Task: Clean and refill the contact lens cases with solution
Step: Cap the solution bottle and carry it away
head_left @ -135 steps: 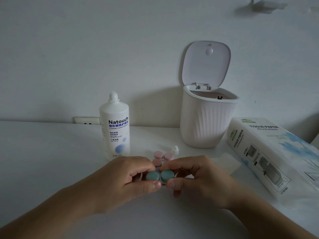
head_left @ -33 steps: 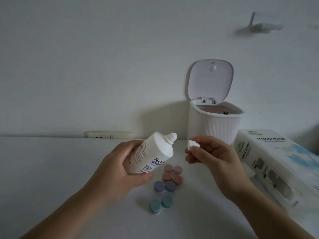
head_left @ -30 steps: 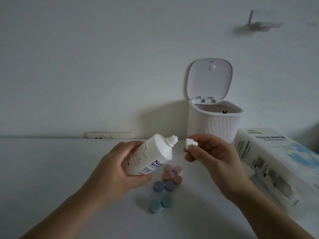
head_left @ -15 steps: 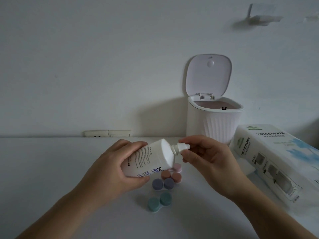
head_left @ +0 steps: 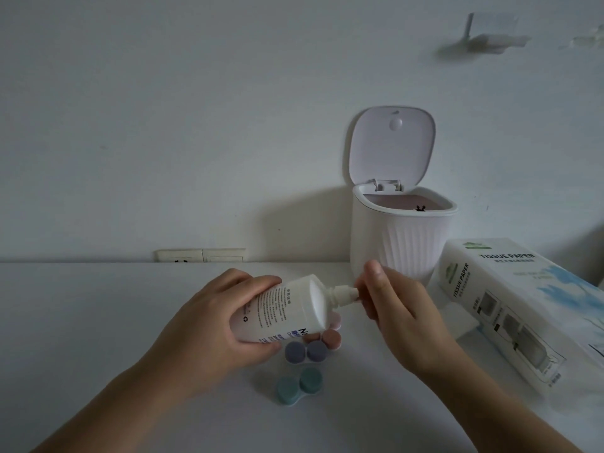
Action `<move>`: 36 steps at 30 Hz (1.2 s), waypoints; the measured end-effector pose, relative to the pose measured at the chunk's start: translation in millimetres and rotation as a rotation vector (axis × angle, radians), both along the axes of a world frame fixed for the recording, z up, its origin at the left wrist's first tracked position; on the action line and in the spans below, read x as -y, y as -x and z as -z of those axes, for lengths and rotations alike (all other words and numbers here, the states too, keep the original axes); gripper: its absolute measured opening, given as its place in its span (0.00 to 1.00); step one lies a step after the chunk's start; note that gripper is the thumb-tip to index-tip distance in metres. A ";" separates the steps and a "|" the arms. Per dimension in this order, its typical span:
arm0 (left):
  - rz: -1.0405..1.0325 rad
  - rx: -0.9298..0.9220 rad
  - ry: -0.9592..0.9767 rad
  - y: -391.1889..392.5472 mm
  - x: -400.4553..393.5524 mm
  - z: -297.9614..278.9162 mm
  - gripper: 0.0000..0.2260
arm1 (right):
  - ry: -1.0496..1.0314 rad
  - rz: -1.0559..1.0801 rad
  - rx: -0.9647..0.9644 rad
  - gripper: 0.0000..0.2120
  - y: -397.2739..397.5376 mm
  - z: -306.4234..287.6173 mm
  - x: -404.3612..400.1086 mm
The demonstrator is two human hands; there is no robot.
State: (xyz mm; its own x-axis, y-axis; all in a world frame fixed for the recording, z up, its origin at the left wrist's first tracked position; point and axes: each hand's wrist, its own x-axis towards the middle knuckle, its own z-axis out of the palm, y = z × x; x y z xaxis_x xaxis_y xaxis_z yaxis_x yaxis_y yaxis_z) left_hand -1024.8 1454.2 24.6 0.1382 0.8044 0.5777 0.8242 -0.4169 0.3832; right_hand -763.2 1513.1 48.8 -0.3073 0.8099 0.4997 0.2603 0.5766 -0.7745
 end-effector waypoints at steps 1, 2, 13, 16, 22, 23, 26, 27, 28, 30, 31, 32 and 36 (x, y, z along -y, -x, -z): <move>-0.004 0.005 0.003 0.9 -0.3 0.4 0.33 | 0.026 -0.032 -0.044 0.22 -0.1 -1.5 0.9; -0.008 0.007 0.006 1.6 -0.7 0.8 0.33 | 0.047 -0.078 -0.071 0.15 -0.1 -2.7 2.6; 0.003 -0.025 0.007 1.0 -1.7 2.1 0.33 | 0.121 0.083 0.099 0.33 6.1 1.1 4.5; 0.004 -0.001 0.009 1.3 -2.8 2.2 0.33 | 0.093 0.042 0.057 0.29 2.5 1.4 2.8; -0.007 -0.012 0.013 2.4 -1.1 2.0 0.34 | 0.003 -0.053 0.155 0.15 2.6 4.4 2.5; -0.007 -0.014 0.014 2.3 -0.8 1.6 0.34 | 0.006 -0.029 0.167 0.19 3.2 4.0 2.8; -0.009 0.004 0.015 2.0 -0.3 0.7 0.34 | 0.031 0.008 0.184 0.27 3.0 2.9 2.8; -0.009 0.008 0.015 1.7 -0.3 0.2 0.34 | 0.025 -0.003 0.177 0.27 3.1 3.3 2.6; -0.006 0.011 0.016 1.2 -0.2 -0.2 0.34 | 0.011 -0.018 0.173 0.24 3.4 4.1 2.7; 0.010 0.015 0.020 -0.1 0.6 -0.8 0.34 | -0.028 -0.047 0.180 0.19 4.6 5.2 4.0; 0.019 0.015 0.021 -0.7 1.4 -1.1 0.33 | -0.044 -0.057 0.182 0.17 5.3 5.8 4.5; 0.026 0.012 0.021 -1.4 2.4 -1.5 0.33 | -0.057 -0.060 0.179 0.16 6.1 6.0 5.0; 0.002 -0.038 -0.024 -2.7 7.2 -6.2 0.33 | -0.089 -0.033 0.155 0.16 9.9 7.3 7.0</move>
State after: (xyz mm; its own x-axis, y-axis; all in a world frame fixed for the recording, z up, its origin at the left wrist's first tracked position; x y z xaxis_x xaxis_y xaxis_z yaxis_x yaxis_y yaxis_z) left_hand -1022.1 1447.0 30.9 0.1626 0.7901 0.5910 0.8371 -0.4275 0.3412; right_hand -773.0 1506.1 41.5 -0.4121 0.7529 0.5132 0.3522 0.6511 -0.6723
